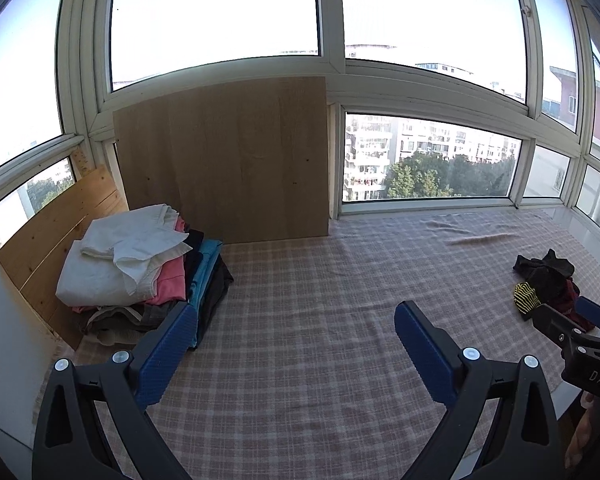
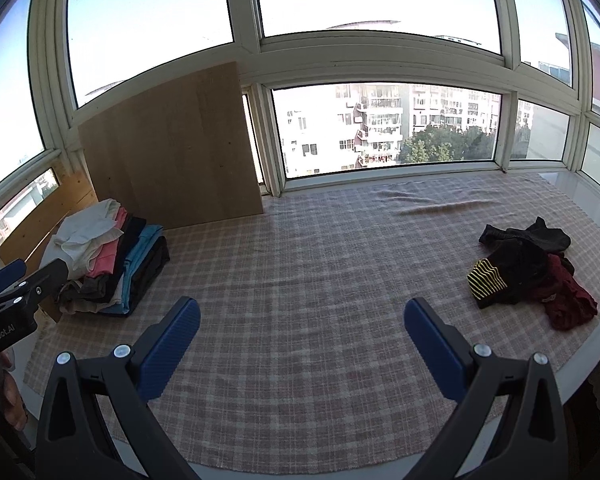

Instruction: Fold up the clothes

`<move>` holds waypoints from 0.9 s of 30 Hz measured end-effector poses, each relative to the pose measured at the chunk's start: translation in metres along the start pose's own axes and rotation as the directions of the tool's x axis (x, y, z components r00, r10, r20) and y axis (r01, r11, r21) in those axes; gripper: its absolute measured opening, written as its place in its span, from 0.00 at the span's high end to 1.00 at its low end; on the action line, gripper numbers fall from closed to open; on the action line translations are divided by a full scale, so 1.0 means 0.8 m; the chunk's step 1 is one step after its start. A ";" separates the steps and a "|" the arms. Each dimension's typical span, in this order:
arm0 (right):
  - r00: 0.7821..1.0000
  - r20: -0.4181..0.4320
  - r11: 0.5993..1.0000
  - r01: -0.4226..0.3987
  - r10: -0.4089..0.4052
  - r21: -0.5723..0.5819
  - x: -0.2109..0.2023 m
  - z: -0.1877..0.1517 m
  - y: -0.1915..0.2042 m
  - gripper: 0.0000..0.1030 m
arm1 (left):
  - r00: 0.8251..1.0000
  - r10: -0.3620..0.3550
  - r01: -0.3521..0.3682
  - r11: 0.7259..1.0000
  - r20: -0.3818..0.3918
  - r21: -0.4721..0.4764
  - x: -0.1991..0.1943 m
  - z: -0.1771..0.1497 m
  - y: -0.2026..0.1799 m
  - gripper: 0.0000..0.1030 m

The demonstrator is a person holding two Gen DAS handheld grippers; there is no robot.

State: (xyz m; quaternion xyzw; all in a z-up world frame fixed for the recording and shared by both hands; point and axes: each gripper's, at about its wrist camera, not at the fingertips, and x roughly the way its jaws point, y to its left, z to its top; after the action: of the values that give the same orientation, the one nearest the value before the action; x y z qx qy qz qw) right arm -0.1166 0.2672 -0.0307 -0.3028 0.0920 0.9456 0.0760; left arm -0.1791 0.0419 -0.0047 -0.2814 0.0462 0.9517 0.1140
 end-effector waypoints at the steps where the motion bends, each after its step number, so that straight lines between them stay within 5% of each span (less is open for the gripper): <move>1: 1.000 0.000 1.000 0.005 -0.005 0.017 0.001 0.000 -0.005 0.00 | 1.000 -0.010 0.010 1.000 0.004 0.011 0.003 0.003 -0.005 0.04; 6: 1.000 0.023 0.995 -0.014 0.012 0.101 -0.001 -0.002 -0.032 0.00 | 0.996 -0.091 0.090 0.993 0.005 0.082 0.016 0.017 -0.032 0.05; 16: 0.964 0.017 0.961 0.261 -0.264 0.092 -0.015 0.003 -0.070 0.00 | 0.973 -0.226 0.231 0.962 -0.049 0.143 0.043 0.032 -0.098 0.10; 27: 0.929 -0.003 0.925 0.369 -0.371 0.091 -0.019 0.008 -0.131 0.00 | 0.977 -0.212 0.210 0.942 -0.024 0.260 0.049 0.044 -0.175 0.10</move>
State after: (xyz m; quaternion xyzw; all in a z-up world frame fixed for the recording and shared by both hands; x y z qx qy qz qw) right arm -0.0870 0.3690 -0.0302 -0.3040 0.0753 0.9113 0.2673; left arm -0.1956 0.1908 0.0001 -0.2651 0.1406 0.9202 0.2514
